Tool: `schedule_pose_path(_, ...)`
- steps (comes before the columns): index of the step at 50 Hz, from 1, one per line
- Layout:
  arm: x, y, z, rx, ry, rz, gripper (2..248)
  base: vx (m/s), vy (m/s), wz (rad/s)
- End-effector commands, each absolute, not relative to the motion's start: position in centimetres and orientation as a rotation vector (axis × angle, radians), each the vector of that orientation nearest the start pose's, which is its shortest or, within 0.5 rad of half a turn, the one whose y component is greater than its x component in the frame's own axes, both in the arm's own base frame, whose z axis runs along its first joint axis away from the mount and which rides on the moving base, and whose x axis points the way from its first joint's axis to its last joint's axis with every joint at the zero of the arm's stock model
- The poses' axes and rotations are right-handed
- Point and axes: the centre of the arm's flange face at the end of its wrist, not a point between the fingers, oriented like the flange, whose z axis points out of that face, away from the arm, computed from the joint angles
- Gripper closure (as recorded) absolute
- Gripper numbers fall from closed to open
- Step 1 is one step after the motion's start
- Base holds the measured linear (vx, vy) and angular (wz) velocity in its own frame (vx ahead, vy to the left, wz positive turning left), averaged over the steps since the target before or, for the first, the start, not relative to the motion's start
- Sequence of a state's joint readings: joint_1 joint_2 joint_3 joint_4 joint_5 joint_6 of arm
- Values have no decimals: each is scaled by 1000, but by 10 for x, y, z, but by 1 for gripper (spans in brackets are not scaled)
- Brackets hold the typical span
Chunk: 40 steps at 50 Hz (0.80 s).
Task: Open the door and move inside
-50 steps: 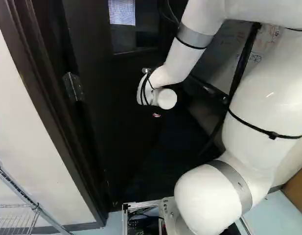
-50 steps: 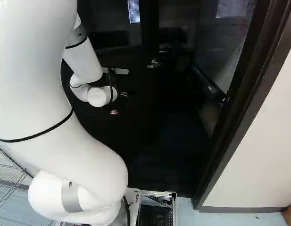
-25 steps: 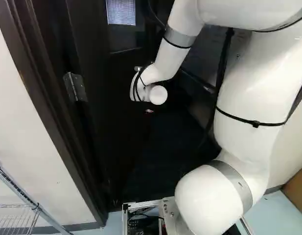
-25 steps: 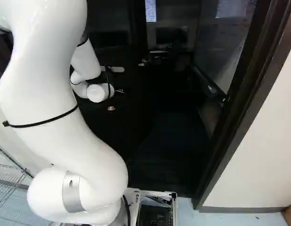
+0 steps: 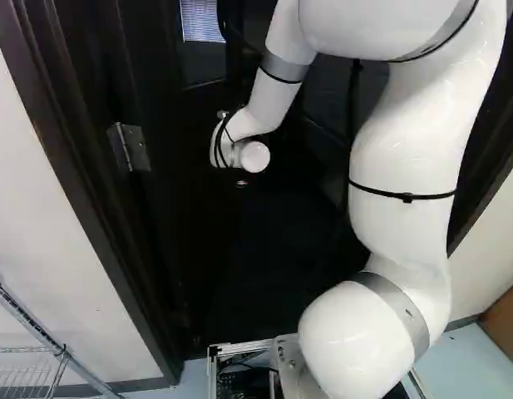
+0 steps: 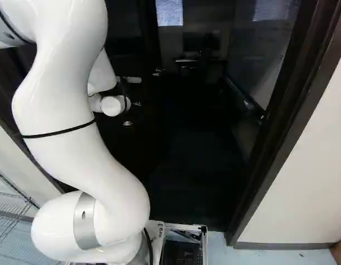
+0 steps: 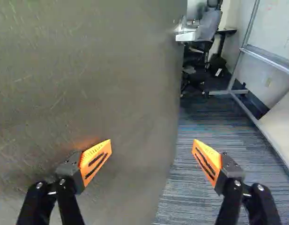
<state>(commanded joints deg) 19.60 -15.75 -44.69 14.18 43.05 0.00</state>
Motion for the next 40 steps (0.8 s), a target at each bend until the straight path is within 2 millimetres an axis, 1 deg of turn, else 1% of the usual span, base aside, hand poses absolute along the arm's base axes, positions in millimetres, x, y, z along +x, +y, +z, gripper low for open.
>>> schedule_pose_path(16,526,186,408,-2397,-75,-1725,3,0,0,0)
schedule_pose_path(40,548,221,405,-2358,-132,-1724,3,0,0,0)
